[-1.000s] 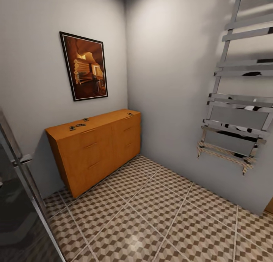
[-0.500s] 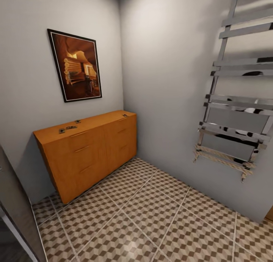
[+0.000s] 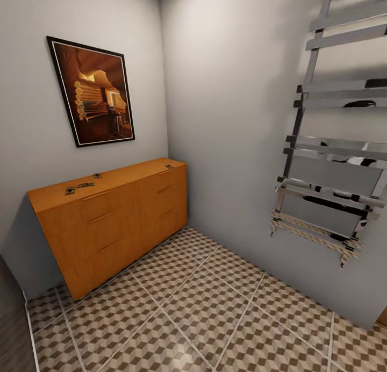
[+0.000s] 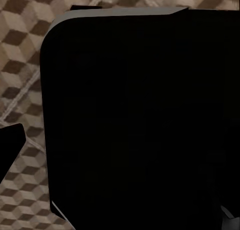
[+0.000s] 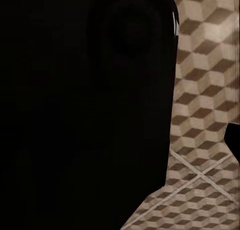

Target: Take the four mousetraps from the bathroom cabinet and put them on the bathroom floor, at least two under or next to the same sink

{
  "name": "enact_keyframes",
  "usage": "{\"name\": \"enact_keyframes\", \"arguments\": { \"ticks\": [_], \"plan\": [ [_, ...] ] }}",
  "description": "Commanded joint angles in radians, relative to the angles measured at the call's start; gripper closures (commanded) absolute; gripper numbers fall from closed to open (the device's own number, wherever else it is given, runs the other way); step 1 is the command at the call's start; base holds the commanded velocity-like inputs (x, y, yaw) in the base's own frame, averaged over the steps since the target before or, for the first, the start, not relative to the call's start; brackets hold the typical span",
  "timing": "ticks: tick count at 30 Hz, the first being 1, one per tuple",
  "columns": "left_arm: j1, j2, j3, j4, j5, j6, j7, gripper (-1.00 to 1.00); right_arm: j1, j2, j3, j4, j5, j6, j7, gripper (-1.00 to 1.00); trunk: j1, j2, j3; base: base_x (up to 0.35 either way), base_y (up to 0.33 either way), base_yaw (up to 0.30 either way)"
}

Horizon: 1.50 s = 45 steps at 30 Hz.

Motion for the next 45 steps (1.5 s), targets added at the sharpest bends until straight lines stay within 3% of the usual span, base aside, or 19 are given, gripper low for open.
{"name": "enact_keyframes", "arguments": {
  "ticks": [1, 13, 41, 45],
  "plan": [
    [0.0, 0.0, 0.001, 0.0, 0.002, -0.003, 0.0, -1.0, 0.0, 0.0, 0.0, 0.0, -0.001, -0.001, 0.0, -1.0, 0.0, 0.0, -0.001, 0.21, -0.18, 0.0],
    [0.0, 0.0, 0.002, 0.0, 0.004, -0.003, 0.001, -1.0, 0.0, 0.0, -0.003, 0.0, -0.001, -0.001, 0.0, -1.0, 0.0, 0.0, -0.001, 0.153, -0.106, 0.0],
    [0.0, 0.0, 0.002, 0.0, 0.004, -0.003, 0.001, -1.0, 0.0, 0.0, -0.001, 0.0, -0.001, -0.001, 0.0, -1.0, 0.0, 0.0, -0.001, 0.009, -0.005, 0.0],
    [0.0, 0.001, 0.002, 0.0, 0.018, -0.002, 0.001, -1.0, 0.0, 0.0, 0.0, 0.0, 0.0, 0.0, 0.0, -1.0, 0.0, 0.0, -0.001, 0.243, 0.0, 0.0]
  ]
}}
